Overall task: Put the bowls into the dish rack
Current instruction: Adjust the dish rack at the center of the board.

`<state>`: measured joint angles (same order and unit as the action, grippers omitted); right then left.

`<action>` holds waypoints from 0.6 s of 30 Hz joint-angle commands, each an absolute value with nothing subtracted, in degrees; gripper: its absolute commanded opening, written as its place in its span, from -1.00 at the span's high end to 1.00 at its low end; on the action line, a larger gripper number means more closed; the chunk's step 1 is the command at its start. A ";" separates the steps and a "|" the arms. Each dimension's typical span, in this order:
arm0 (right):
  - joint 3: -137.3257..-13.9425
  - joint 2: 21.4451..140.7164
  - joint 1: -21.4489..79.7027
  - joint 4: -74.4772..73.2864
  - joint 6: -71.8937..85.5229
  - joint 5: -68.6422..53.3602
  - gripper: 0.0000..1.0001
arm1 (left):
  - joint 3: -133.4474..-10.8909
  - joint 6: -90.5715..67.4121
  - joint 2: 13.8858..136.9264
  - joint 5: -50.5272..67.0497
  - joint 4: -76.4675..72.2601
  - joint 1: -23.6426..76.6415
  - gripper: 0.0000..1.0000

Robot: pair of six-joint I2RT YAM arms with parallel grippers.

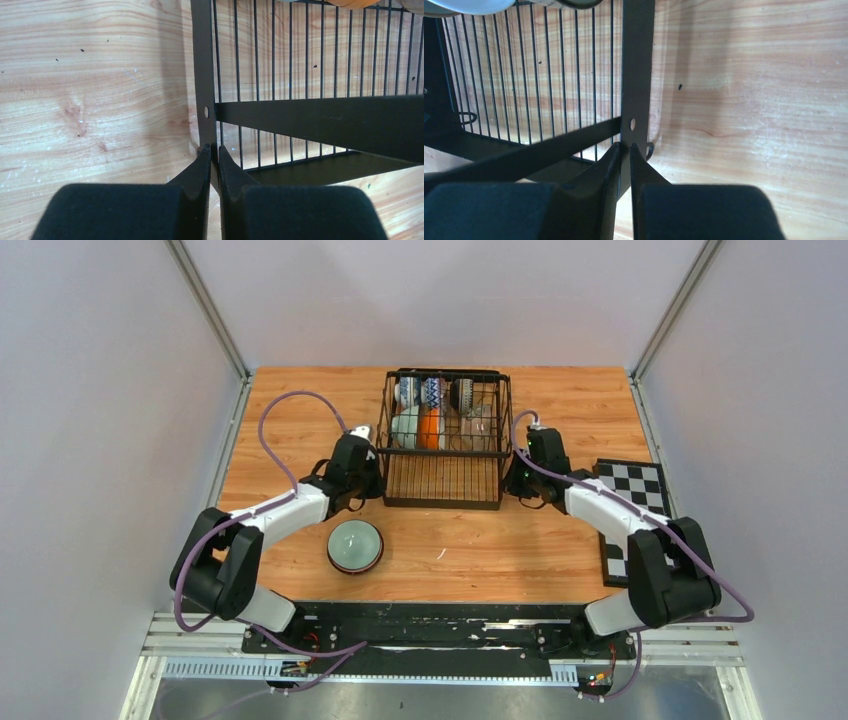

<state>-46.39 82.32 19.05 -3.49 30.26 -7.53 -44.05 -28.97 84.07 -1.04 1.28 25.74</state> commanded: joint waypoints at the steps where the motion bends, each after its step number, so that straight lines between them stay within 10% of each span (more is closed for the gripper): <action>1: -45.71 79.08 17.62 -11.15 28.27 -6.04 0.69 | -45.35 -29.00 83.58 0.68 5.36 26.80 0.78; 18: -41.10 65.03 17.50 -17.07 26.98 -5.82 -0.08 | -44.87 -28.53 76.77 -6.39 10.44 26.72 -0.08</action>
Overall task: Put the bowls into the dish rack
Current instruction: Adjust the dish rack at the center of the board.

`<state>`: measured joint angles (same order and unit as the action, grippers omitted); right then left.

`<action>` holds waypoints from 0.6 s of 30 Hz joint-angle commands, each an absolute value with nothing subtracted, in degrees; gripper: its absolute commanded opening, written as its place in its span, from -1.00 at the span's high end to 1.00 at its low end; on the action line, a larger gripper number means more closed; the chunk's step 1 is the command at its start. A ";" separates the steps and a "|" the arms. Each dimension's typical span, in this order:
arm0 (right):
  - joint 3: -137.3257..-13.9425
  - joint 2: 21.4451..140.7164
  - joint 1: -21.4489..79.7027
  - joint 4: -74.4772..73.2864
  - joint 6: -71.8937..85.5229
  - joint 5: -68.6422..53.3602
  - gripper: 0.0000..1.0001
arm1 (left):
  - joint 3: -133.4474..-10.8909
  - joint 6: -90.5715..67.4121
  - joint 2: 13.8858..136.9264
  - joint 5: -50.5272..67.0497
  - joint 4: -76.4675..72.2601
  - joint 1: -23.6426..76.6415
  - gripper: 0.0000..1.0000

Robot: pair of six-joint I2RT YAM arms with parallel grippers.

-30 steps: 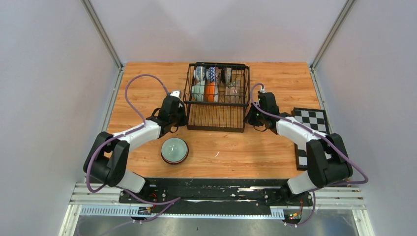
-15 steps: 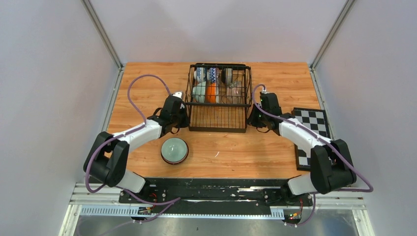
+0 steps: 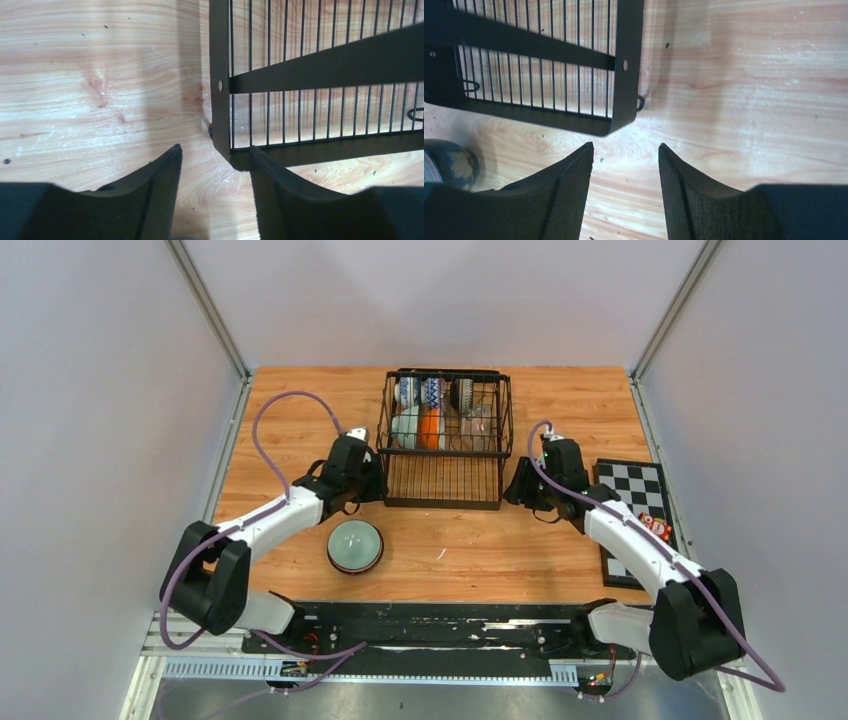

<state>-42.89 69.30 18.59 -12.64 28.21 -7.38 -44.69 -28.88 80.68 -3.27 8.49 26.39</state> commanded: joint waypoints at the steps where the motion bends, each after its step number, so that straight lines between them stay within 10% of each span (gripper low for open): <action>1: -40.65 63.60 17.49 -17.71 26.77 -5.23 -0.11 | -44.50 -28.81 75.78 -7.02 10.59 26.72 -0.15; 18: -33.74 45.15 17.62 -19.09 24.86 -17.09 -0.28 | -41.95 -28.84 58.25 -15.27 26.79 26.72 -0.58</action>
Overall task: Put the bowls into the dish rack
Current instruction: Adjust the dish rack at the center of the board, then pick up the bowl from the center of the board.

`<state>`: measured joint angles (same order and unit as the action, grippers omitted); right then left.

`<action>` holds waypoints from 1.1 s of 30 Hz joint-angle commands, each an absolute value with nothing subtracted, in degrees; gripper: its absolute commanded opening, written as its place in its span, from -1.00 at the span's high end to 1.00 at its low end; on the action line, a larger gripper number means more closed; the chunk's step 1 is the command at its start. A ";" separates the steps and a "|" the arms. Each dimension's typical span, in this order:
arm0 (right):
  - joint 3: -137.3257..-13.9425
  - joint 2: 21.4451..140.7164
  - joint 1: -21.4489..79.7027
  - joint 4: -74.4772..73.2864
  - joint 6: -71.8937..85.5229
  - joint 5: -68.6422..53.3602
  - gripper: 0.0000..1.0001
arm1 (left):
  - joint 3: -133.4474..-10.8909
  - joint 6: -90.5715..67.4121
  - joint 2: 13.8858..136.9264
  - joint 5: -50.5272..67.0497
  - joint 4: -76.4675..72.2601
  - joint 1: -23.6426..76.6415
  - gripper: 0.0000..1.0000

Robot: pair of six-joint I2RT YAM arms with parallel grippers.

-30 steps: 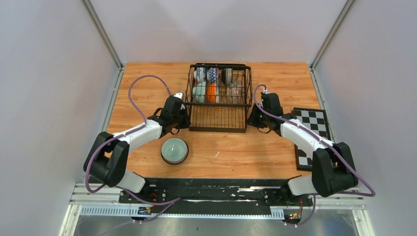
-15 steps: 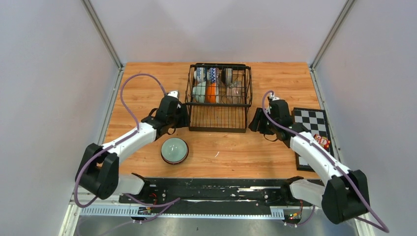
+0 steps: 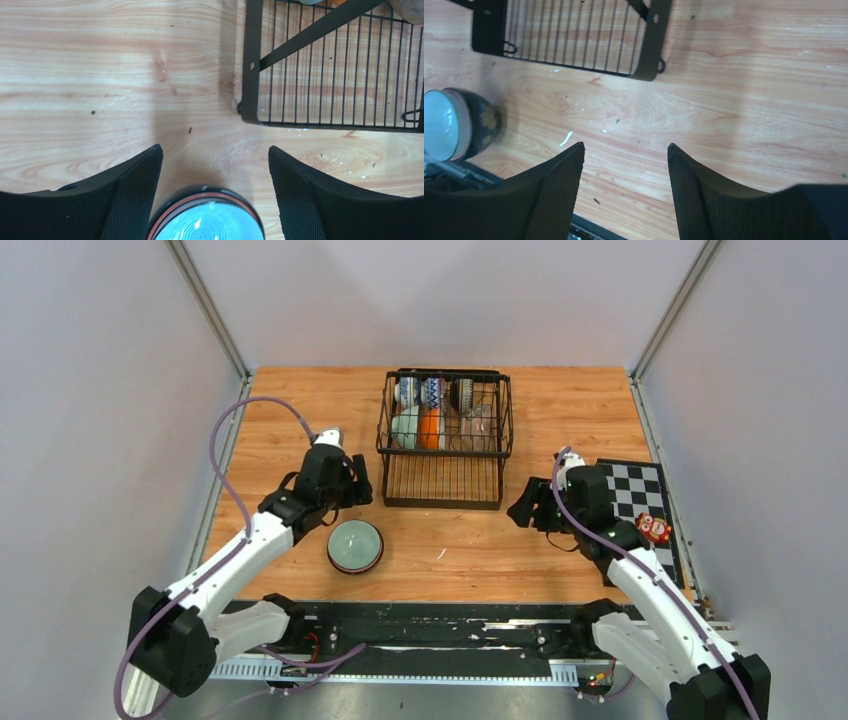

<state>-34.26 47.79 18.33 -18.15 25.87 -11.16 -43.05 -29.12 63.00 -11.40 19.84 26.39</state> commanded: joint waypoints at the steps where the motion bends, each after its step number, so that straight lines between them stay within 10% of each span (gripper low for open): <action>1: -33.79 44.46 17.66 -19.07 25.16 -18.35 -0.28 | -41.93 -28.85 56.84 -15.78 28.14 26.72 -0.60; 21: -39.95 50.67 41.63 -16.02 26.72 -7.72 -0.19 | -37.83 -38.71 44.47 -15.62 42.99 26.78 -0.56; 33: -41.05 56.49 44.52 -11.69 26.04 -9.04 -0.14 | -37.33 -44.42 44.01 -17.01 48.57 30.38 -0.16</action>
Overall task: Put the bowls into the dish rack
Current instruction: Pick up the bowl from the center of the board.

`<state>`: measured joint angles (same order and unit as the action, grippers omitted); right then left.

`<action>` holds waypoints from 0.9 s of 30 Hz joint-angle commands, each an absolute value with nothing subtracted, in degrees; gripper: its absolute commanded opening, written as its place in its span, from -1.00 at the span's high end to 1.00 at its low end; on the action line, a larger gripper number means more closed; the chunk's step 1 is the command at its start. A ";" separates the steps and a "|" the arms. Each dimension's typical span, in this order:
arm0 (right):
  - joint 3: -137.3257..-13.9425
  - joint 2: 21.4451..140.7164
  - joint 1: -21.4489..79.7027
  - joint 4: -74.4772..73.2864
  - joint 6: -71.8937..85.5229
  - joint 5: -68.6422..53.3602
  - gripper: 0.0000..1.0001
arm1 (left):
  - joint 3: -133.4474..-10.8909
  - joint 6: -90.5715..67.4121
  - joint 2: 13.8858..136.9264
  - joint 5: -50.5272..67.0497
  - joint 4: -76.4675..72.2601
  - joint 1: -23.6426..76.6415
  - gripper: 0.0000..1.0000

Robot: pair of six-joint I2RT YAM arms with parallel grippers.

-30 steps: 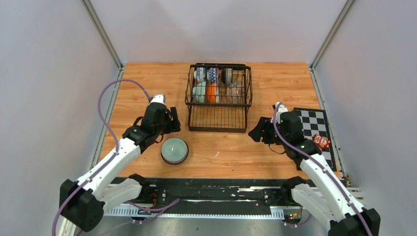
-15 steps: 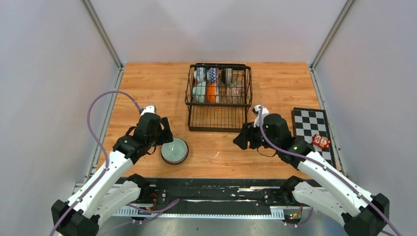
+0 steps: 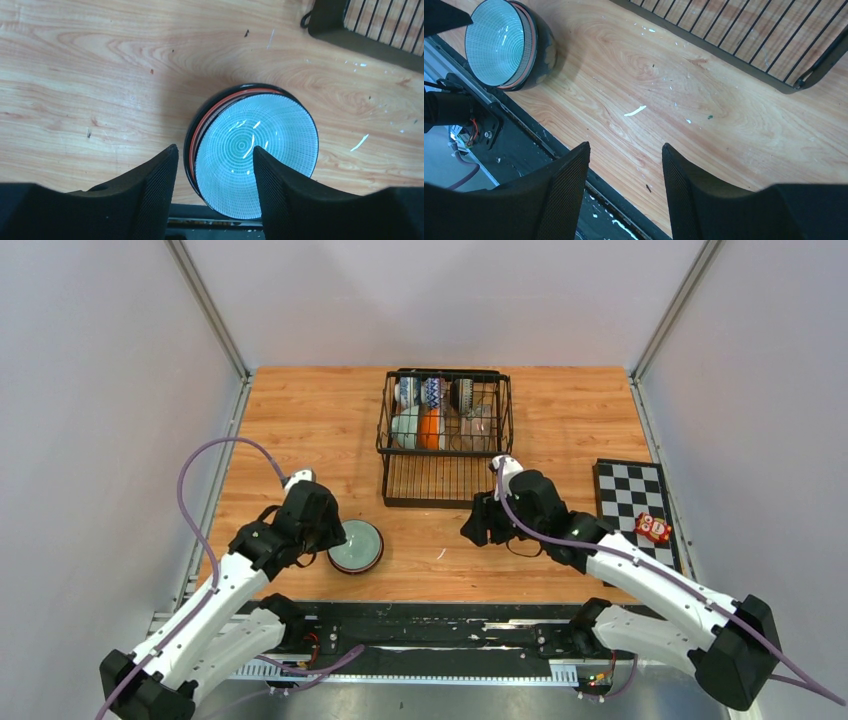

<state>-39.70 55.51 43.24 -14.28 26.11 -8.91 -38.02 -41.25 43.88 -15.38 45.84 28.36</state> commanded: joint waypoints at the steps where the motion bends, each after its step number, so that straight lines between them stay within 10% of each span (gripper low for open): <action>1: -41.05 56.79 44.58 -11.54 25.95 -9.34 -0.14 | -37.15 -44.81 44.42 -17.43 48.62 31.01 -0.13; 27: -40.60 59.18 44.76 -10.87 24.58 -10.74 -0.11 | -38.77 -42.44 49.62 -19.84 48.55 33.10 1.00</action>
